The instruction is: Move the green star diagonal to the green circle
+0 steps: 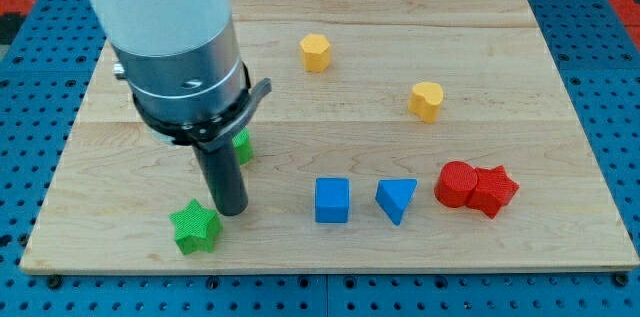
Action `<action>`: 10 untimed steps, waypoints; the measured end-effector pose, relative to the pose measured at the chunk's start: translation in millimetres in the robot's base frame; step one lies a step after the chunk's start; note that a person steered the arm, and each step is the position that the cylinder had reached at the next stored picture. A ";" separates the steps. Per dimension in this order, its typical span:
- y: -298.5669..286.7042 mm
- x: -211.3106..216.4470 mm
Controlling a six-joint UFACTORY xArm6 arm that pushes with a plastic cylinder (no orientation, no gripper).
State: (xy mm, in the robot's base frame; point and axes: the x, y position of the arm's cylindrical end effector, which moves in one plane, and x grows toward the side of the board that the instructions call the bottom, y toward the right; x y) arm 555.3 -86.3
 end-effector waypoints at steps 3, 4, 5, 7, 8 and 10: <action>19.8 53.9; -32.5 57.7; -52.6 55.7; -56.4 39.2; -60.7 39.2; -95.8 23.9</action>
State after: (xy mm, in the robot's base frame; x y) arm 579.2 -182.1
